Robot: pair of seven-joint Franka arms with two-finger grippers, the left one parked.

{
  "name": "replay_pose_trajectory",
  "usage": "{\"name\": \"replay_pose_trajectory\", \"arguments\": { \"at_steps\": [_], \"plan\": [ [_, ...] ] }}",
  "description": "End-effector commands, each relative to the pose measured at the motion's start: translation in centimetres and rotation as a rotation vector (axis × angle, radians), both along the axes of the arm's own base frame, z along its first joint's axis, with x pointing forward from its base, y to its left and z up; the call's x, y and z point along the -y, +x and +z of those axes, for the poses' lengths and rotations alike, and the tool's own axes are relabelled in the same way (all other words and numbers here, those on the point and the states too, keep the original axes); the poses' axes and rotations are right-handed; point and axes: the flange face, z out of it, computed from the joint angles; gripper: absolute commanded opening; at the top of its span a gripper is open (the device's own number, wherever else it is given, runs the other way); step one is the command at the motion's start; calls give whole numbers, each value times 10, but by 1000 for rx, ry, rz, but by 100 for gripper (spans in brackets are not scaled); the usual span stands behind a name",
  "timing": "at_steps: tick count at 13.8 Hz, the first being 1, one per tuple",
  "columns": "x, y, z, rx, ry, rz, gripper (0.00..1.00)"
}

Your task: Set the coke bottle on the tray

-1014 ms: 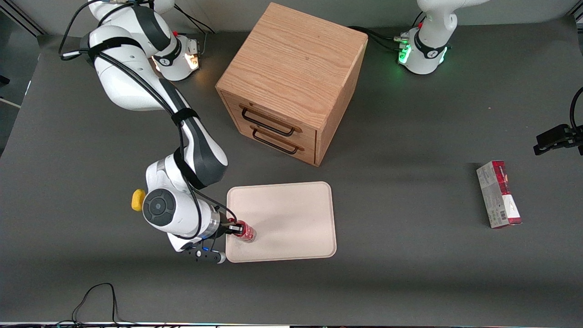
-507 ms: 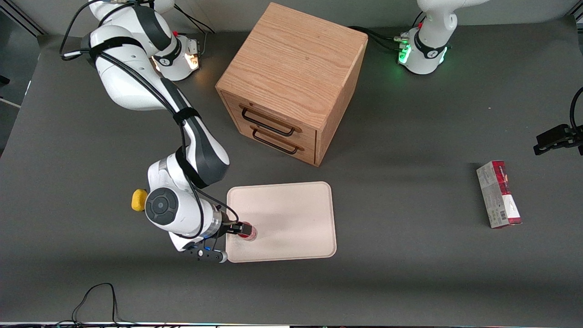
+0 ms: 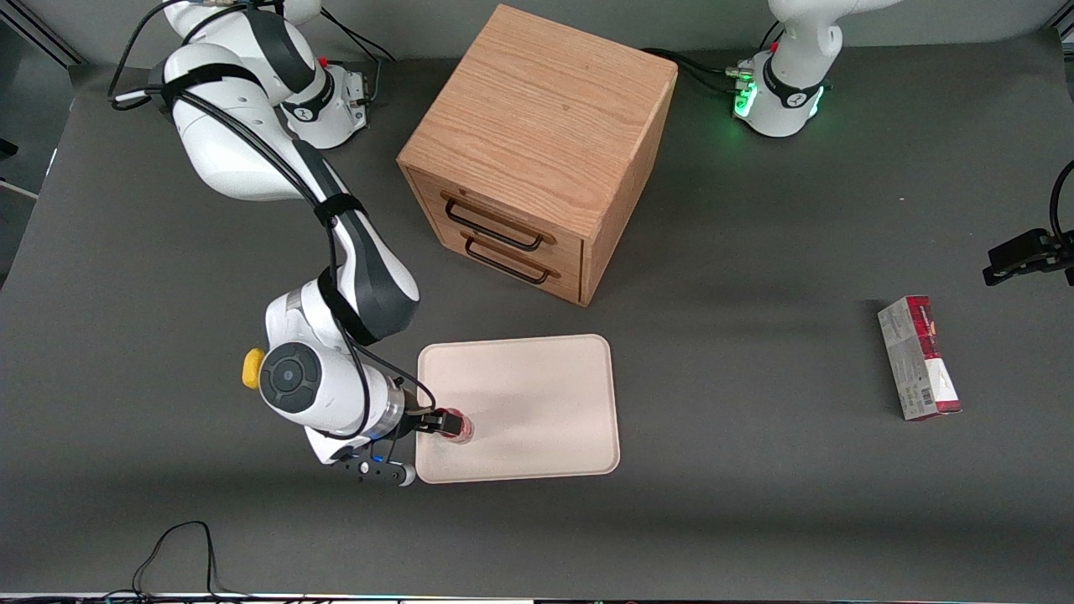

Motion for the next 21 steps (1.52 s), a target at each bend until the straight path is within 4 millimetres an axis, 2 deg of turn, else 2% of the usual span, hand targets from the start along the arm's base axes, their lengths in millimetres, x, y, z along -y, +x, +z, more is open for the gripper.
{"name": "replay_pose_trajectory", "arguments": {
  "at_steps": [1, 2, 5, 9, 12, 17, 19, 21],
  "plan": [
    [9, -5, 34, -6, -26, -14, 100],
    [12, -10, 39, -32, -41, -6, 100],
    [48, -21, 59, -97, -69, 1, 100],
    [100, -46, 89, -123, -86, 7, 100],
    [130, -62, 114, -121, -95, -5, 100],
    [145, -65, 116, -166, -122, -19, 100],
    [159, -62, 121, -157, -130, -42, 100],
    [160, -62, 126, -147, -130, -44, 100]
  ]
}}
